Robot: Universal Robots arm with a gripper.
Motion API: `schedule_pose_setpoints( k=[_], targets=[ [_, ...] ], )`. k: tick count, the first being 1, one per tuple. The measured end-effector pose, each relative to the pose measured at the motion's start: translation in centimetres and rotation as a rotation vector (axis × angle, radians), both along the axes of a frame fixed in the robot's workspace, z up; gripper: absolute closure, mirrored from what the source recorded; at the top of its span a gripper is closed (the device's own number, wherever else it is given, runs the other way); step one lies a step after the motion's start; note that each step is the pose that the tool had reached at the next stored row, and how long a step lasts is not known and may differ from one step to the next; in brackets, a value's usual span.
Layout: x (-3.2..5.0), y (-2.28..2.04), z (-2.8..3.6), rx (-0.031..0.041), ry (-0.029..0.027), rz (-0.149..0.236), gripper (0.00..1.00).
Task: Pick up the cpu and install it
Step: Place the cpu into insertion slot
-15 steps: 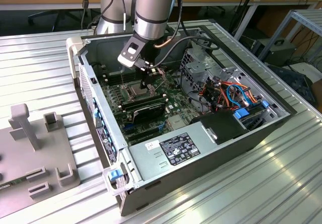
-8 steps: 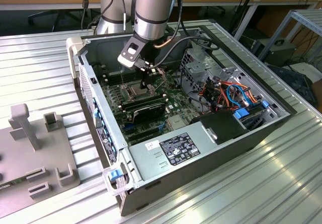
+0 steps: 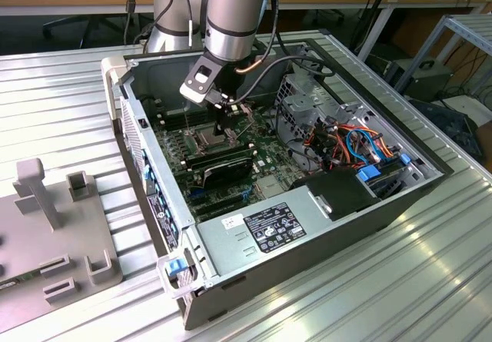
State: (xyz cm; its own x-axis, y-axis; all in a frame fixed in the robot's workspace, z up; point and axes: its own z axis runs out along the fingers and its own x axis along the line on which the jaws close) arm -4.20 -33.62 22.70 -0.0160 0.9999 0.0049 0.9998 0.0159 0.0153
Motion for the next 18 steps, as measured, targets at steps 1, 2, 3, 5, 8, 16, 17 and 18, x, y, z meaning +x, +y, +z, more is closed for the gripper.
schedule_pose_setpoints(
  k=[1, 2, 3, 5, 8, 16, 17, 18],
  targets=[
    [0.00, 0.00, 0.00, 0.0000, 0.0000, 0.000, 0.66],
    [0.00, 0.00, -0.01, 0.0001, -0.0001, 0.000, 0.66],
    [0.00, 0.00, -0.01, 0.0001, 0.0000, 0.000, 0.66],
    [0.00, 0.00, -0.01, 0.0001, 0.0000, 0.000, 0.78],
    [0.00, 0.00, -0.01, 0.0000, -0.0001, 0.000, 0.89],
    [0.00, 0.00, -0.02, 0.0001, 0.0000, 0.000, 0.89],
    [0.00, 0.00, 0.15, 0.0001, -0.0001, 0.000, 0.89],
    [0.00, 0.00, 0.53, 0.0001, -0.0001, 0.000, 0.89]
  ],
)
